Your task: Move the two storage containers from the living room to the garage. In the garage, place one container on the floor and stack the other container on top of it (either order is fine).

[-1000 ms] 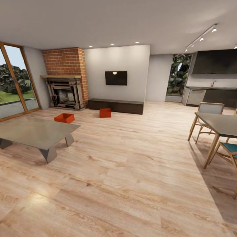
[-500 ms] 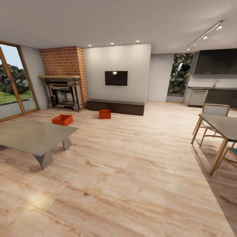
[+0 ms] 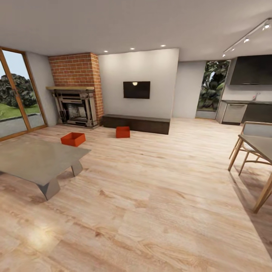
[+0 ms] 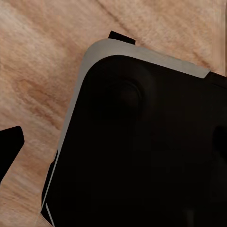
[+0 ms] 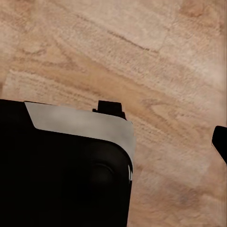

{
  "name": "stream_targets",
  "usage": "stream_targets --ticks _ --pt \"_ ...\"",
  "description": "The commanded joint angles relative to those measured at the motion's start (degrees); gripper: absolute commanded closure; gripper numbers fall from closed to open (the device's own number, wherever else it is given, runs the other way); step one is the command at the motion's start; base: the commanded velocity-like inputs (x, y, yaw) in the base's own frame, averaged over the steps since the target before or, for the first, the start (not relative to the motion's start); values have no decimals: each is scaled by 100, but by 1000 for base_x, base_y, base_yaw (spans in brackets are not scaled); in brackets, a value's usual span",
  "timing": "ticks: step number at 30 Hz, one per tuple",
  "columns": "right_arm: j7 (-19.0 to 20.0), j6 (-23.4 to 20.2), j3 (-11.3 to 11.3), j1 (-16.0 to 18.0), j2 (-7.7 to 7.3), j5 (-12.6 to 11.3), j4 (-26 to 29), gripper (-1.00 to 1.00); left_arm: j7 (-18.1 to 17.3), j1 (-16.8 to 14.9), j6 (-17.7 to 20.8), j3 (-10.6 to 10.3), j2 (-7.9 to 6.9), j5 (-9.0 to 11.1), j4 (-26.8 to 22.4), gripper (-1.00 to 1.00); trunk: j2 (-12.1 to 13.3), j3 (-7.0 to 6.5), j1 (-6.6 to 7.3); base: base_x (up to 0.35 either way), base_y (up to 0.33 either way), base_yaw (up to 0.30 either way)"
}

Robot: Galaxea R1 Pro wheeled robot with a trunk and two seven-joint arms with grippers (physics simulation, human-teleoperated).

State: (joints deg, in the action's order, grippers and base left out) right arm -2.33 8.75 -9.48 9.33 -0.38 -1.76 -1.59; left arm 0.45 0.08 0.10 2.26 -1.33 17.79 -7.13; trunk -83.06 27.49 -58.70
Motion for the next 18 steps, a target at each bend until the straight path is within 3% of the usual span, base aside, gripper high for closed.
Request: stream_targets --ticks 1,18 --pt "-15 30 -45 7 0 -18 -17 -100 5 1 1 20 1 14 -8 -100 -2 5 -3 326 0 7" --pt "-14 25 -45 7 -4 -18 -17 -100 8 1 -9 20 1 14 -8 -100 -2 5 -3 326 0 1"
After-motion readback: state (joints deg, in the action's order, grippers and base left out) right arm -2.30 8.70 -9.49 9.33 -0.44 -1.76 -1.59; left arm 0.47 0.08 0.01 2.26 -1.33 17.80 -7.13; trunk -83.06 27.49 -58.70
